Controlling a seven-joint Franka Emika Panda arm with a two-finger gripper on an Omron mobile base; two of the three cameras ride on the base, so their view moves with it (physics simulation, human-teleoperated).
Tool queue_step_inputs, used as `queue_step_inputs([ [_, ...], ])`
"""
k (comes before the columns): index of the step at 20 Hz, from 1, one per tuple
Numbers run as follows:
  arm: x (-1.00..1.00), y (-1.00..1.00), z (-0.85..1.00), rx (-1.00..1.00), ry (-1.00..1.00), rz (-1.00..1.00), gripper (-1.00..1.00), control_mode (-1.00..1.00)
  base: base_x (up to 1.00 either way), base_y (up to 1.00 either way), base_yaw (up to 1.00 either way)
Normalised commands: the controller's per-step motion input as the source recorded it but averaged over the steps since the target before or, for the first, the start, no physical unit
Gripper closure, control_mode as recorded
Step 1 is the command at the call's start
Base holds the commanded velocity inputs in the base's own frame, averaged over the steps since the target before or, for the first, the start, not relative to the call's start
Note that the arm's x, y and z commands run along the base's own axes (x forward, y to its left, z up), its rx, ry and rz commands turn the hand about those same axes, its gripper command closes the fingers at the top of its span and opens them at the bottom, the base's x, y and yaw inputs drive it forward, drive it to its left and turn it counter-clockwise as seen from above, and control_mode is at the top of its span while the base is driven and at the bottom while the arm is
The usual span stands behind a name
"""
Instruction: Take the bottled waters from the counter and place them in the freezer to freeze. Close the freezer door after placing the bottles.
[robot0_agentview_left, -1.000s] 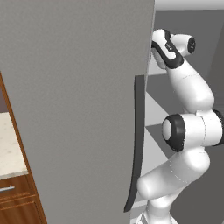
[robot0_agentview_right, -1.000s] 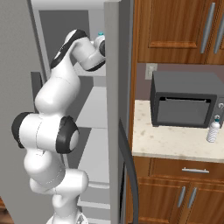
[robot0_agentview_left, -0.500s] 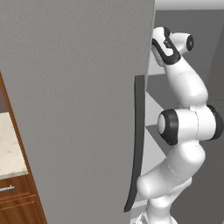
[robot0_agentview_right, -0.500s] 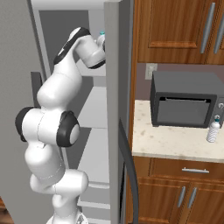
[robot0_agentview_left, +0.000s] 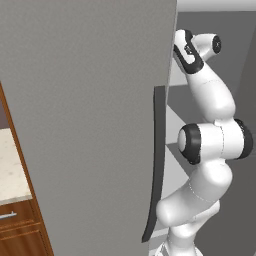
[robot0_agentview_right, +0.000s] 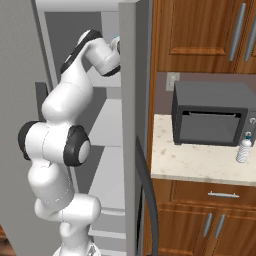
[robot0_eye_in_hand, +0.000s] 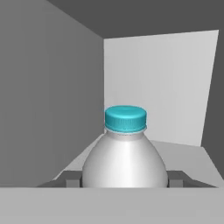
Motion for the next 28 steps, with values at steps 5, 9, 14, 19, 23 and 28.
queue_step_inputs([
  [5, 0.00, 0.00, -0.05, 0.00, 0.00, 0.00, -1.00, -1.00, 0.00, 0.00, 0.00],
  [9, 0.00, 0.00, 0.00, 0.00, 0.00, 0.00, -1.00, -1.00, 0.00, 0.00, 0.00],
  [14, -0.01, 0.00, 0.00, 0.00, 0.00, 0.00, -1.00, -1.00, 0.00, 0.00, 0.00],
  [19, -0.11, 0.00, 0.02, 0.00, 0.00, 0.00, -1.00, -1.00, 0.00, 0.00, 0.00],
  [23, -0.29, 0.00, 0.07, 0.00, 0.00, 0.00, -1.00, -1.00, 0.00, 0.00, 0.00],
  [28, -0.61, 0.00, 0.14, 0.00, 0.00, 0.00, -1.00, -1.00, 0.00, 0.00, 0.00],
])
